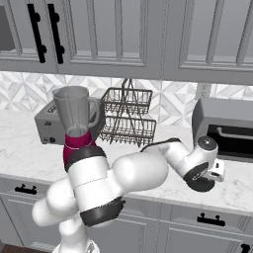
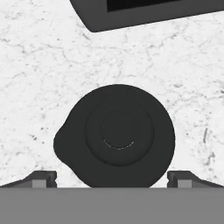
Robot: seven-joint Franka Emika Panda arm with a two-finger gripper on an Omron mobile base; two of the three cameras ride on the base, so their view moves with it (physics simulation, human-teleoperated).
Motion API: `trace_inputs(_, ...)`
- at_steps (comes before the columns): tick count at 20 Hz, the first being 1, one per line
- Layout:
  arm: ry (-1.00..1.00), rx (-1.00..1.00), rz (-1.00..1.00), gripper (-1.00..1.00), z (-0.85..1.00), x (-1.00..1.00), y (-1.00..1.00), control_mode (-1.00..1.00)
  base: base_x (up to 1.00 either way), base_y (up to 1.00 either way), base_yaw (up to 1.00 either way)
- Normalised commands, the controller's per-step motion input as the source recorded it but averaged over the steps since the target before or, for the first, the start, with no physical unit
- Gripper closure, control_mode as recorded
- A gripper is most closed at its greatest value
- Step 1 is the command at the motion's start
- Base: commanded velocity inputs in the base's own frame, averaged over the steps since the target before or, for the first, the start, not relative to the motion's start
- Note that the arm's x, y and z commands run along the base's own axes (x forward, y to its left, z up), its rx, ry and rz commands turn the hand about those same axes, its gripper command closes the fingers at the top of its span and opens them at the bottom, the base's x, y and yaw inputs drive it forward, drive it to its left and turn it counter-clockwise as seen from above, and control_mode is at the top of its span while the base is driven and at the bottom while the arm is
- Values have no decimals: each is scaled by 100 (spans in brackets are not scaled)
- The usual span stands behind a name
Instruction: Close the lid blender by securely placing the lid on top.
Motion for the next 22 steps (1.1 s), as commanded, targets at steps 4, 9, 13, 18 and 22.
trace_inputs(4, 0, 0, 3, -100, -20, 13, 0, -100, 0, 0, 0)
trace_inputs(9, 0, 0, 1, -100, -22, 12, 0, -100, 0, 0, 0)
trace_inputs(13, 0, 0, 1, -100, -13, 14, 0, -100, 0, 0, 0)
trace_inputs(18, 0, 0, 0, -100, -8, 14, 0, -100, 0, 0, 0)
trace_inputs(22, 0, 0, 0, -100, -11, 10, -1, -100, 0, 0, 0)
